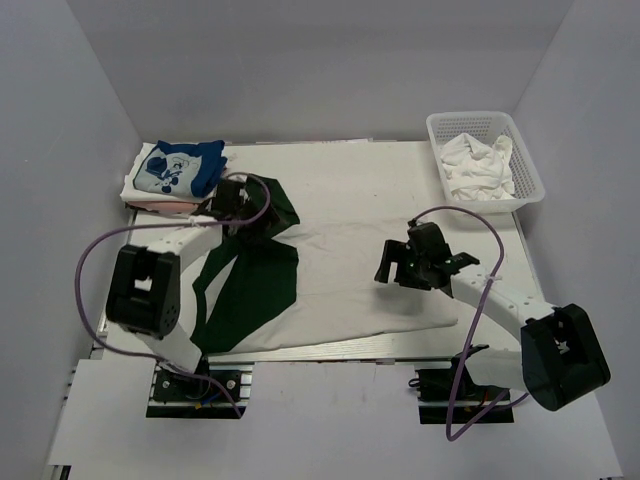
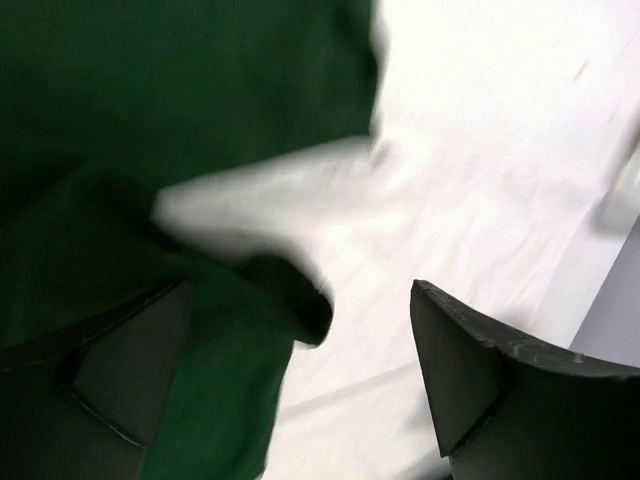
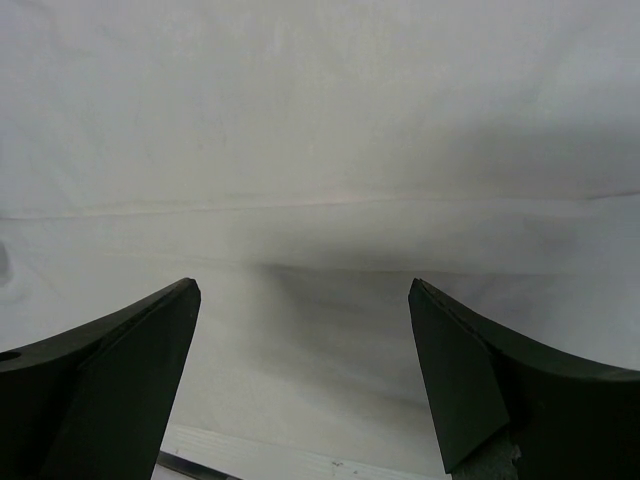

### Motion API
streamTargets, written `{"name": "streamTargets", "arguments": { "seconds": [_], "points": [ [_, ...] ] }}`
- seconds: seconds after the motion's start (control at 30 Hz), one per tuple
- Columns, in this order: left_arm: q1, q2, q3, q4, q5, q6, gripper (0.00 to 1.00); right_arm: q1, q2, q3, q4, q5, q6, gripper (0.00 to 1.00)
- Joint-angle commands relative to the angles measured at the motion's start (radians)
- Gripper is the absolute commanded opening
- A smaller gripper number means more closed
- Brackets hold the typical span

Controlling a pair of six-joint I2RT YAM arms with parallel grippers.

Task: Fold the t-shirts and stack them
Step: Fold the flattened tshirt in 1/3 of the way, then grap the side of the flattened tshirt furthest away from the robot with both arms

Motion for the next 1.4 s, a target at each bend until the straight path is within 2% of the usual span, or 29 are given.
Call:
{"name": "streamTargets", "arguments": {
  "seconds": [0.0, 0.03, 0.07, 0.13, 0.23, 0.33, 0.4, 0.47, 0.5, 0.53, 0.6, 0.7, 0.97, 1.1, 1.23, 1.33, 1.37],
  "points": [
    [0.023, 0.127, 0.179, 0.056, -0.071, 0.026, 1.0, 0.001, -0.002, 0.07, 0.011, 0.085, -0.012, 0.91],
    [0.023, 0.17, 0.231, 0.03, -0.102, 0.026, 1.0, -0.002, -0.01, 0.076, -0.009, 0.111, -0.008, 0.91],
    [0.023, 0.254, 0.355, -0.056, -0.102, 0.038, 1.0, -0.002, -0.008, 0.081, -0.017, 0.125, -0.003, 0.91],
    [0.023, 0.306, 0.495, -0.13, -0.128, 0.061, 1.0, -0.004, -0.02, 0.11, -0.048, 0.183, -0.002, 0.91],
    [0.023, 0.322, 0.56, -0.148, -0.152, 0.106, 1.0, -0.002, -0.036, 0.133, -0.061, 0.223, -0.006, 0.91],
    [0.023, 0.322, 0.636, -0.173, -0.275, 0.146, 1.0, -0.004, -0.025, 0.186, -0.075, 0.299, -0.005, 0.91],
    [0.023, 0.379, 0.713, -0.255, -0.326, 0.198, 1.0, -0.008, 0.019, 0.213, -0.109, 0.371, -0.003, 0.91],
    [0.023, 0.485, 0.881, -0.349, -0.391, 0.244, 1.0, -0.018, 0.096, 0.294, -0.15, 0.443, 0.011, 0.91],
    [0.023, 0.53, 0.943, -0.445, -0.41, 0.258, 1.0, -0.024, 0.116, 0.314, -0.179, 0.462, 0.023, 0.91],
    [0.023, 0.575, 1.066, -0.487, -0.433, 0.267, 1.0, -0.03, 0.136, 0.351, -0.183, 0.508, 0.029, 0.91],
    [0.023, 0.697, 1.218, -0.573, -0.458, 0.276, 1.0, -0.05, 0.205, 0.412, -0.198, 0.516, 0.028, 0.91],
    [0.023, 0.783, 1.334, -0.601, -0.458, 0.285, 1.0, -0.067, 0.272, 0.48, -0.206, 0.516, 0.023, 0.91],
    [0.041, 0.845, 1.311, -0.534, -0.479, 0.256, 1.0, -0.119, 0.375, 0.582, -0.201, 0.504, -0.002, 0.91],
    [0.064, 0.908, 1.33, -0.509, -0.455, 0.236, 0.93, -0.13, 0.409, 0.595, -0.177, 0.501, -0.021, 0.91],
    [0.086, 0.952, 1.33, -0.5, -0.395, 0.213, 0.8, -0.146, 0.496, 0.641, -0.178, 0.497, -0.054, 0.91],
    [0.095, 0.963, 1.33, -0.491, -0.355, 0.223, 0.45, -0.159, 0.56, 0.701, -0.18, 0.499, -0.055, 0.91],
    [0.095, 0.963, 1.313, -0.491, -0.344, 0.232, 0.18, -0.159, 0.587, 0.739, -0.19, 0.504, -0.054, 0.91]
  ]
}}
